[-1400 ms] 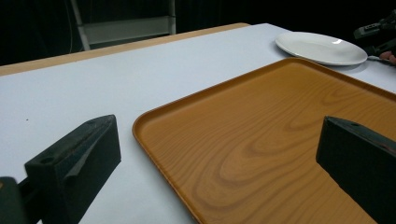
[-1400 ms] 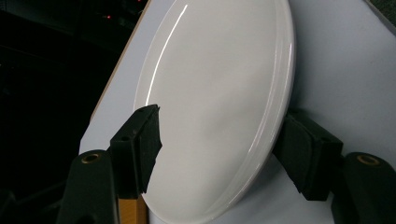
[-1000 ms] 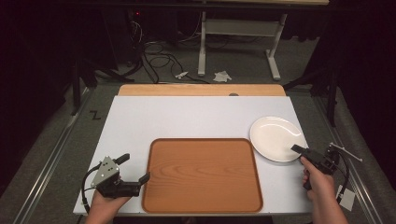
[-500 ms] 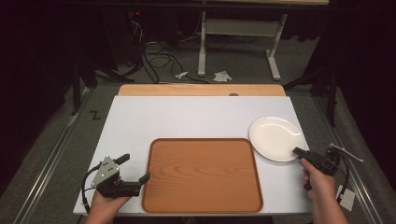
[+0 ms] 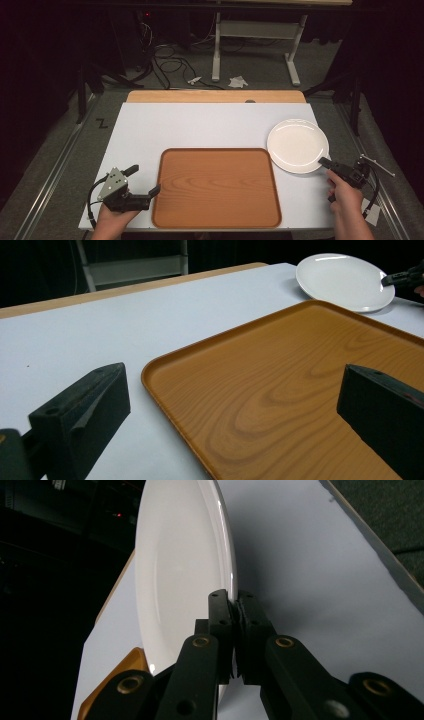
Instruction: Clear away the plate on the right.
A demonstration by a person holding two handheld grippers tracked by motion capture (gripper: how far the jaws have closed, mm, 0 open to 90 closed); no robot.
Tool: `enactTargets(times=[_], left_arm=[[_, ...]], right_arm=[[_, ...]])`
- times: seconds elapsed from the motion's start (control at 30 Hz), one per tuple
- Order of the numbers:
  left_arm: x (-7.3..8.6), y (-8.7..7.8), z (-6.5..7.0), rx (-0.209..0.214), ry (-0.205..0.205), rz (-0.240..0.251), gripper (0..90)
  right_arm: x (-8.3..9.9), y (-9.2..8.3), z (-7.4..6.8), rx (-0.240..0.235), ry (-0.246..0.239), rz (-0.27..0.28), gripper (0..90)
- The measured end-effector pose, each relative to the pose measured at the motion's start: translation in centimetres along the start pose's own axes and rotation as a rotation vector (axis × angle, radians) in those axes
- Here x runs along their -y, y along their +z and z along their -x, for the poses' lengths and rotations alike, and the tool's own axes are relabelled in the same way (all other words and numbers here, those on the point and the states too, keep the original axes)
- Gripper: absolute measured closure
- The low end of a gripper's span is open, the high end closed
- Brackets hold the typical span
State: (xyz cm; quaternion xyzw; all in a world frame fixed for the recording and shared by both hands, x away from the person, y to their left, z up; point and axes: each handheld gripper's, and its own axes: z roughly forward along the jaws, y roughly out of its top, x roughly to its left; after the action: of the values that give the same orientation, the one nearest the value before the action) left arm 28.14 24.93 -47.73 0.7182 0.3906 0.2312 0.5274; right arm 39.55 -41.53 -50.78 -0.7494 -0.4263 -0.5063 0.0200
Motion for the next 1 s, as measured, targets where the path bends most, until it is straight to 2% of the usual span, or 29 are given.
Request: enactTargets(times=[0.23,0.33,0.4,0.43,1.0], left_arm=[[0.0,0.0,0.0,-0.001,0.002,0.001,1.2],[0.0,0.0,0.0,-0.003,0.002,0.001,1.2],[0.0,0.0,0.0,-0.002,0.003,0.001,1.2],[0.0,0.0,0.0,-0.003,0.004,0.002,1.2],[-0.1,-0.2,0.0,-0.01,0.004,0.015,1.2]], right_arm=[[0.1,-0.2,-0.9,0.002,-0.072,0.032,89.7],[0.0,-0.5,-1.7,0.01,-0.148,0.052,89.8],[0.0,-0.6,-1.9,0.013,-0.165,0.056,89.8],[0.0,-0.8,-2.3,0.02,-0.192,0.068,89.8],[0.0,-1.9,-4.2,0.064,-0.312,0.125,89.9]])
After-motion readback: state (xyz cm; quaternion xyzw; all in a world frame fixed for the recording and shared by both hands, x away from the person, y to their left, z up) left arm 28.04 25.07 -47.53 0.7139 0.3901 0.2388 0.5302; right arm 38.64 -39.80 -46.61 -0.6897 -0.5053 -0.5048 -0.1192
